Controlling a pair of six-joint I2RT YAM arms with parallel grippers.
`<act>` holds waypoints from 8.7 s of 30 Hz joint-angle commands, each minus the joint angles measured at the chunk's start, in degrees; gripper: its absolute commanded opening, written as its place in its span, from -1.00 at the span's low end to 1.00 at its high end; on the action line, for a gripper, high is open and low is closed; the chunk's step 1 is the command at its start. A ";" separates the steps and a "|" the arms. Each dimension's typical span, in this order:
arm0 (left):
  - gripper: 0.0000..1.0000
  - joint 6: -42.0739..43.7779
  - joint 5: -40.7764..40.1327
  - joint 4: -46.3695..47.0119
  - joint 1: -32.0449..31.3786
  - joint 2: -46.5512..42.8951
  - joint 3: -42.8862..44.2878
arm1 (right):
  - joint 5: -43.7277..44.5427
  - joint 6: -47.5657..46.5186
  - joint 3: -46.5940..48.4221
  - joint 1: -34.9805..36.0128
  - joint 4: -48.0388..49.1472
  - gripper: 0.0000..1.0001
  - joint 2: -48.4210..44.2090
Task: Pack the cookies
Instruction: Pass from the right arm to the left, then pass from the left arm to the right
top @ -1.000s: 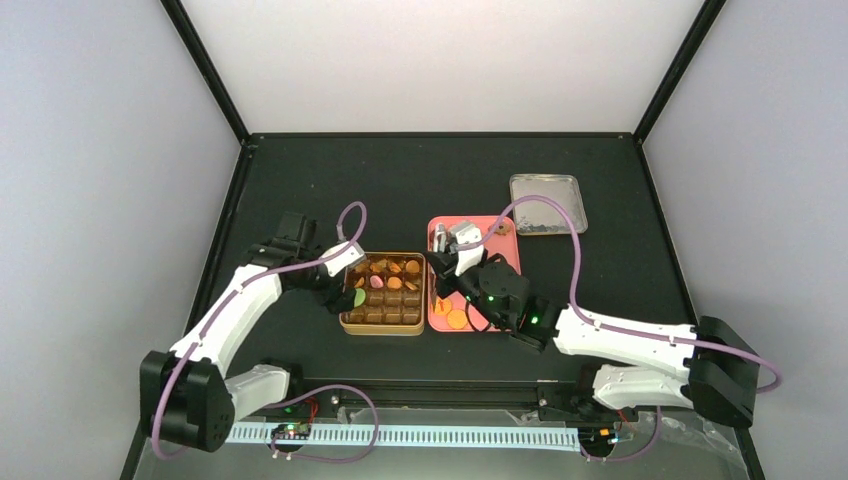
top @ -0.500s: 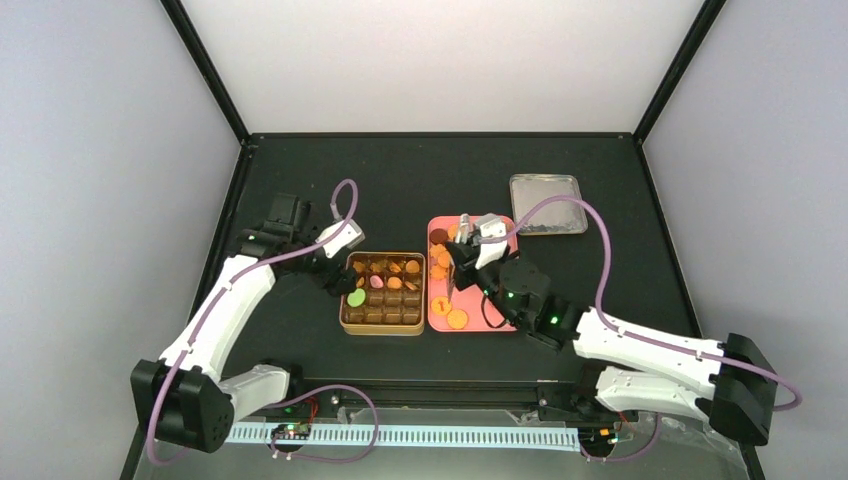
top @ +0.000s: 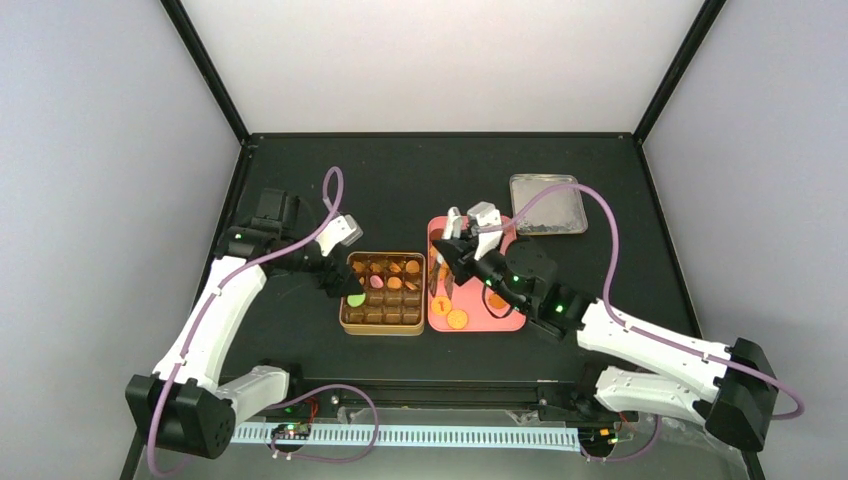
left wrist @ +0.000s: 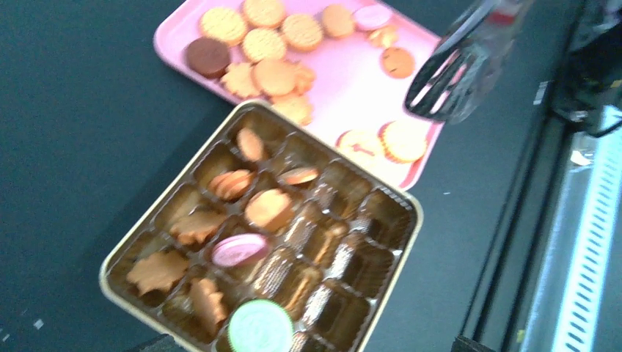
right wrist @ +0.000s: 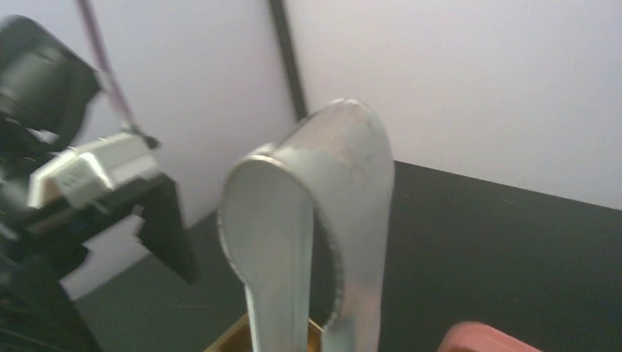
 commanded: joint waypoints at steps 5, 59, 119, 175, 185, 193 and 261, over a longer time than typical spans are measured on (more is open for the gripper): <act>0.97 4.89 17.52 -5.91 -1.34 -2.79 4.55 | -20.44 3.47 10.93 0.06 11.26 -0.40 6.64; -0.97 11.26 30.47 -14.17 -3.86 -3.53 6.06 | -45.33 11.53 20.16 0.37 19.37 0.11 20.46; -0.97 15.19 40.72 -23.43 -4.63 -0.65 12.76 | -34.03 8.13 19.69 1.66 26.16 -0.98 27.97; -0.97 11.72 25.43 -19.33 -11.07 -6.74 12.67 | -36.71 -5.46 14.80 -2.26 -4.65 0.84 5.83; -0.97 9.29 18.65 -11.83 -11.07 -8.08 7.65 | -44.87 -4.62 23.43 -2.28 -8.10 0.99 9.86; -0.97 9.73 16.37 -10.19 -11.07 -8.91 5.89 | -44.06 -5.86 27.17 -2.28 -8.42 0.99 14.51; -0.82 12.44 11.71 -14.59 -11.07 -7.96 7.64 | -52.30 1.60 24.68 -0.97 -1.43 -0.45 21.06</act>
